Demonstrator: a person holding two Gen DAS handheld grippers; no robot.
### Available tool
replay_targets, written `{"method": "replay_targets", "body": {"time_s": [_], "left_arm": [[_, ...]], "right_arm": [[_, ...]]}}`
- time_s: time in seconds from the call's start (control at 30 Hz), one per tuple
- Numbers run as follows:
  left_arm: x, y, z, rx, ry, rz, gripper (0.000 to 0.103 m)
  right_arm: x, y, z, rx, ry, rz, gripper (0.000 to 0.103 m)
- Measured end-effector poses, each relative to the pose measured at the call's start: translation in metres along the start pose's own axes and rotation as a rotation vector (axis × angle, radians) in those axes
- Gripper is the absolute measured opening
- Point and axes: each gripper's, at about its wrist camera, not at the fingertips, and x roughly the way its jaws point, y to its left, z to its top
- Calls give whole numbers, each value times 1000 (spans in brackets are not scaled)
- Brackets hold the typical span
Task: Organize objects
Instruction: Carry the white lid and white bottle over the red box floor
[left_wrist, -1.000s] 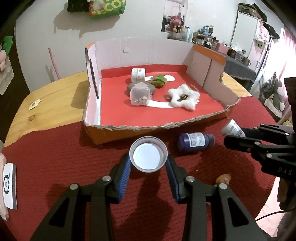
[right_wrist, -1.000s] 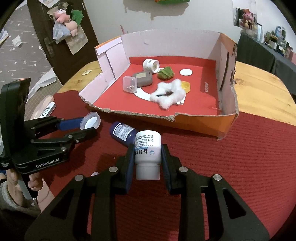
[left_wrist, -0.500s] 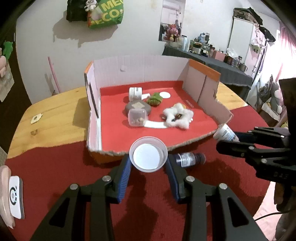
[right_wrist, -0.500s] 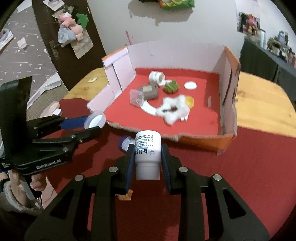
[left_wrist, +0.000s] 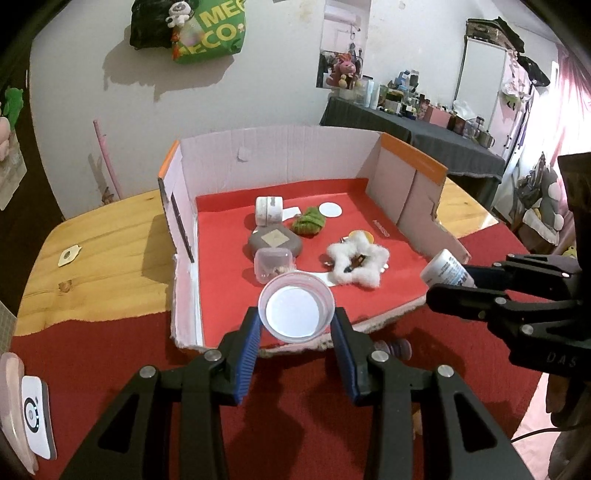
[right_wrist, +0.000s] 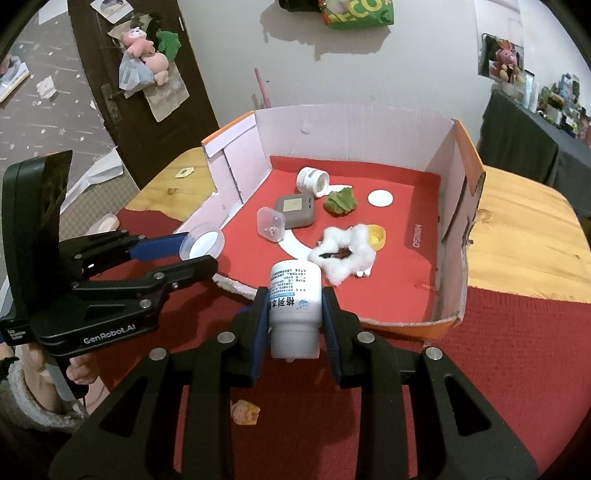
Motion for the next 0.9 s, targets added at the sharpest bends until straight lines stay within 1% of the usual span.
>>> {"method": "replay_targets", "body": {"time_s": [0.37, 0.53, 0.9], "left_arm": [[16, 8, 14, -17, 25, -5, 40], [25, 11, 17, -22, 41, -4, 40], [45, 14, 17, -10, 107, 3, 40]], "right_arm": [[16, -9, 18, 4, 28, 27, 26], [24, -11, 21, 6, 44, 35, 26], [48, -18, 24, 21, 112, 83, 26]]}}
